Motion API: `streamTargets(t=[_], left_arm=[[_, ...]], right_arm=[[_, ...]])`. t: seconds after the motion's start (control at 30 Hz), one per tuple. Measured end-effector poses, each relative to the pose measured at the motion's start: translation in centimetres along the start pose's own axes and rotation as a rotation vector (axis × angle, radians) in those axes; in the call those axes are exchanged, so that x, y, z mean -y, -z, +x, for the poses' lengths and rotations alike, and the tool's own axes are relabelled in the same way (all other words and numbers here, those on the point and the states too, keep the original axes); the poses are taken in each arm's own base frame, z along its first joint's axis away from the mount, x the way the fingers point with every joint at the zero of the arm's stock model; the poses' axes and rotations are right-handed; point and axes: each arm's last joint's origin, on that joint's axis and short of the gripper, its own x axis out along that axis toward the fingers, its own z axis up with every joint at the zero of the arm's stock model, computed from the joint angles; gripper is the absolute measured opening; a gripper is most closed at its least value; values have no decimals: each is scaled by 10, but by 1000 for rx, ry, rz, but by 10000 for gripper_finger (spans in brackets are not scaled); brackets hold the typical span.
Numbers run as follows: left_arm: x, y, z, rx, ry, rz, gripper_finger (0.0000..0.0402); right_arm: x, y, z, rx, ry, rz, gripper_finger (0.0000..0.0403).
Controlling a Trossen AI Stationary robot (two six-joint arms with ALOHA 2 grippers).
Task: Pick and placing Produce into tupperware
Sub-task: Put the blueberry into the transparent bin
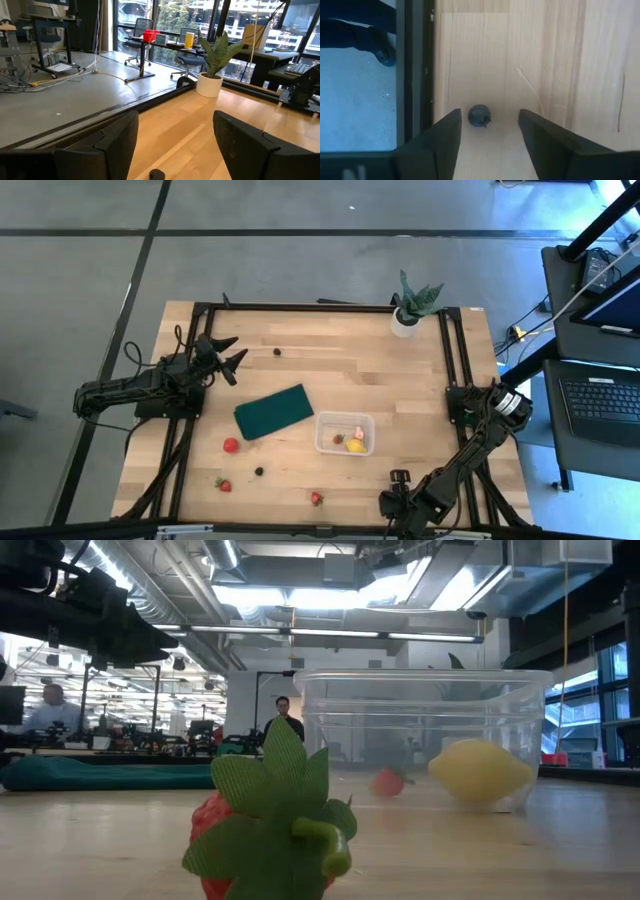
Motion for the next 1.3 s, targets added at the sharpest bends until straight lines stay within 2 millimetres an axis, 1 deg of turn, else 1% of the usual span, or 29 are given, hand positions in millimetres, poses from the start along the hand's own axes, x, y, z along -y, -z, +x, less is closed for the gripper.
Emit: streamTargets(t=[0.27,0.57,0.73,0.9,0.97,1.07,1.17,1.23,1.3], left_arm=[[0,0,0,0,0,0,250],[0,0,0,0,0,-1,250],[0,0,0,0,0,-4,250],[0,0,0,0,0,-4,250],[0,0,0,0,0,-5,250],[0,0,0,0,0,-25,250],[0,0,0,0,0,-30,250],[0,0,0,0,0,-29,250],[0,0,0,2,1,-31,250]], right_arm=[[2,1,1,-2,16,0,138],[2,1,1,-2,21,53,82],[2,1,1,-2,20,82,59],[4,-2,-5,-6,5,92,56],[9,-4,-13,-13,16,100,56],[18,-12,-34,19,33,122,55],[33,-19,-58,77,90,141,54],[45,-29,-76,135,100,160,54],[59,-40,-90,187,93,188,54]])
